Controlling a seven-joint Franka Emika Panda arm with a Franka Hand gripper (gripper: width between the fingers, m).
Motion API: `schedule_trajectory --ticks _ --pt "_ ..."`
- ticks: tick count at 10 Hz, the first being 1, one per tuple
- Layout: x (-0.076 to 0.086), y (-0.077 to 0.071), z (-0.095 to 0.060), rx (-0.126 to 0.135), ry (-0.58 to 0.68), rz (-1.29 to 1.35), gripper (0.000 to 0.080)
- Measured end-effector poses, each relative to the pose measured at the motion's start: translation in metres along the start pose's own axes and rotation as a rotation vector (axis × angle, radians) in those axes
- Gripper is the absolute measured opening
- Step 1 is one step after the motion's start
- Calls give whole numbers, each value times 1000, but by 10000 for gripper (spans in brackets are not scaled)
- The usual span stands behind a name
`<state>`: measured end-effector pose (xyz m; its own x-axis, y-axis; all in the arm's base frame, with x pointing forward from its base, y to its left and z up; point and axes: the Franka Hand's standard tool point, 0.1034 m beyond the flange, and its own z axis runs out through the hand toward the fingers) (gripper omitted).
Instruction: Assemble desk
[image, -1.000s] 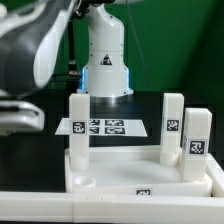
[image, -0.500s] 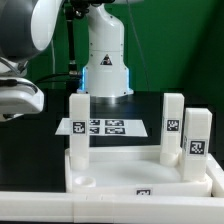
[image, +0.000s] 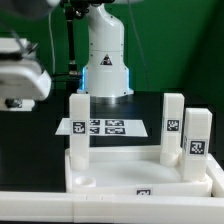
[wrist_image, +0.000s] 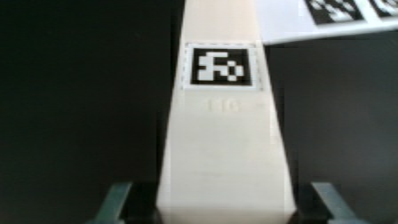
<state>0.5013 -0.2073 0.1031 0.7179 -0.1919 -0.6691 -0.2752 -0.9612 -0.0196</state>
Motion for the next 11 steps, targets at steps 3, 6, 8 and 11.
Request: schedule_trajectory --ticks 3,6,8,11 --pt "14 4 -7 -24 242 -16 292" --pt "19 -25 -35 -19 478 -28 293" --pt "23 -42 -59 -21 614 -28 294" --pt "27 -43 -69 -54 812 -27 294"
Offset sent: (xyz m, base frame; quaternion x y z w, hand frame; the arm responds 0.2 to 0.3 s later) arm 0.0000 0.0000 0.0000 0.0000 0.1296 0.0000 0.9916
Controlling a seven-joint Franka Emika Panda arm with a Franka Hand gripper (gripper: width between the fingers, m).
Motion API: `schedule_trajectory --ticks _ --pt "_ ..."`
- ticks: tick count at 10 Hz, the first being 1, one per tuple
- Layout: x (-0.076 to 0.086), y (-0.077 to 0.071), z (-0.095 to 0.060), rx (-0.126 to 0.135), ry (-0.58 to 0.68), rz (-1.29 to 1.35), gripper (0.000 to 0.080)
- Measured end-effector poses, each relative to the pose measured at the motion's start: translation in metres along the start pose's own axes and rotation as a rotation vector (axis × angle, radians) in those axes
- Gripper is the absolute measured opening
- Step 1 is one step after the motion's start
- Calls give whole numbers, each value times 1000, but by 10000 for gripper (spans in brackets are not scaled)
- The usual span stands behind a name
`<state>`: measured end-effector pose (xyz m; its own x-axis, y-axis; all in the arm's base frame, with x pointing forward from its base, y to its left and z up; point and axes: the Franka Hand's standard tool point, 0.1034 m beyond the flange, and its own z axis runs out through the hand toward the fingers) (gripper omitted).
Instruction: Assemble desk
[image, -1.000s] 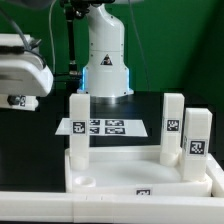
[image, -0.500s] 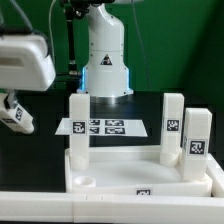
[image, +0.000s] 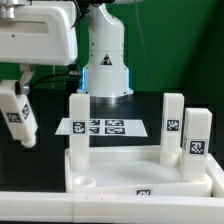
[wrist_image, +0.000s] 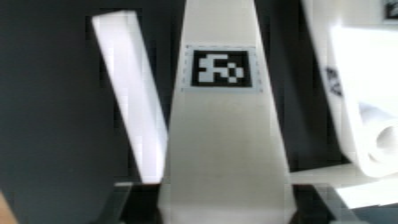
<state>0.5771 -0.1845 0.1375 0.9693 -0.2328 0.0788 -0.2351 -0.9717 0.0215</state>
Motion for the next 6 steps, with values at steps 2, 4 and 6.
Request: schedule_trajectory --ticks 2,4,6 --pt "7 -18 -6 -9 104 -6 294" --pt "22 -40 -16 -4 133 -45 294" --pt "28 -55 -18 -4 160 -68 294"
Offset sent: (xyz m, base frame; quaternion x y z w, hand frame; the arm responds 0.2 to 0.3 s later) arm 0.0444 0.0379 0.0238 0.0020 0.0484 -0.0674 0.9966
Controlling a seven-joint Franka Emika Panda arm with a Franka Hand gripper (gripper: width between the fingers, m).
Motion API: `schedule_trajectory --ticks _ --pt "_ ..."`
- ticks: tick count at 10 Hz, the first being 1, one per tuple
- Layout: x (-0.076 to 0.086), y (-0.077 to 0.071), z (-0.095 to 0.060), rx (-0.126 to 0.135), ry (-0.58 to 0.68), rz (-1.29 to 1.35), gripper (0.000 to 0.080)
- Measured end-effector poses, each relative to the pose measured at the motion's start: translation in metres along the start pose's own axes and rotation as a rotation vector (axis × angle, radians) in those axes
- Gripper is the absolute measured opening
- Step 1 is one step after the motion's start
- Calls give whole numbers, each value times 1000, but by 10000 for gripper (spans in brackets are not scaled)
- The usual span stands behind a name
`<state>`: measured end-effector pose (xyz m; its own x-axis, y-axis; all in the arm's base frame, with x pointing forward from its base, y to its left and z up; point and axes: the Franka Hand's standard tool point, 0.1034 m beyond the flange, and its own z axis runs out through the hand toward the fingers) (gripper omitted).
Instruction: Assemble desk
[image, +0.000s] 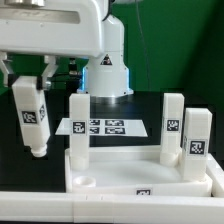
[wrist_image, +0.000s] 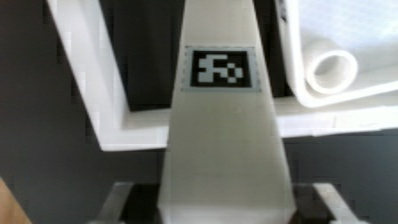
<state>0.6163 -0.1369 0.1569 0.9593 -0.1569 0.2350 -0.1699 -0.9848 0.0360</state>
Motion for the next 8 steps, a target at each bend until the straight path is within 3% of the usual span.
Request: schedule_trajectory --ticks 2,4,6,8 --pt "3 2 0 -9 31 -4 294" --pt "6 8 0 -58 172 -19 294" --pt "18 -24 -5 -29 199 -22 294" --pt "25 -38 -5 -19 211 -42 294"
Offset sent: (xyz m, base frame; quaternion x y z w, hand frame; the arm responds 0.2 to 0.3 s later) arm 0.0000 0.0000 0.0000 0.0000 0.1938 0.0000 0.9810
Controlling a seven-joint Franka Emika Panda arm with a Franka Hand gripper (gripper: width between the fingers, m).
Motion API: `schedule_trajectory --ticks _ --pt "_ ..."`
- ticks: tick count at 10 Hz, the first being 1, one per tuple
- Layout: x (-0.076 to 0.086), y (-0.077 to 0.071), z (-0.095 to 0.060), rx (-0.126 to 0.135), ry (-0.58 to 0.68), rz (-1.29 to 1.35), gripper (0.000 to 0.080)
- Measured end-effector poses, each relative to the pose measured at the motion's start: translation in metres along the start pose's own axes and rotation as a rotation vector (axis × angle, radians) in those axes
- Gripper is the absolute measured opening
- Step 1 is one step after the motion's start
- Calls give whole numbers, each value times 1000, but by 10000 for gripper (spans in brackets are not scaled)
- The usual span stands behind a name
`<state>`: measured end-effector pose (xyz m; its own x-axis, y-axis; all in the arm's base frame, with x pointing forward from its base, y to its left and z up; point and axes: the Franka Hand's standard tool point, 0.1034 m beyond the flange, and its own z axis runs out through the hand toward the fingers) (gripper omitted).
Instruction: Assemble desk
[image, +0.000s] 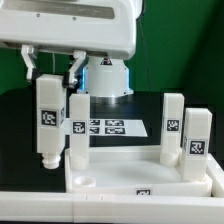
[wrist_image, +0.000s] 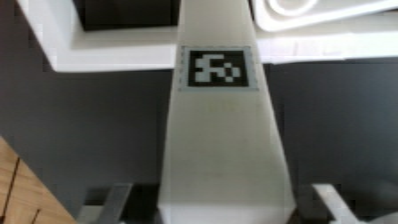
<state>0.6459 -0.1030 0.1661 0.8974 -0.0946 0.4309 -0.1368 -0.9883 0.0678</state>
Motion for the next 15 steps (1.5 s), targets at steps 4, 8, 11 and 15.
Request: schedule_trajectory --ticks 4,8,11,15 --pt "-2 2 1 -3 -4 2 294" --pt "5 -38 -1 35 -1 -15 294" --pt "5 -39 -1 35 -2 -8 294" --pt "-12 -41 5 25 8 -16 294"
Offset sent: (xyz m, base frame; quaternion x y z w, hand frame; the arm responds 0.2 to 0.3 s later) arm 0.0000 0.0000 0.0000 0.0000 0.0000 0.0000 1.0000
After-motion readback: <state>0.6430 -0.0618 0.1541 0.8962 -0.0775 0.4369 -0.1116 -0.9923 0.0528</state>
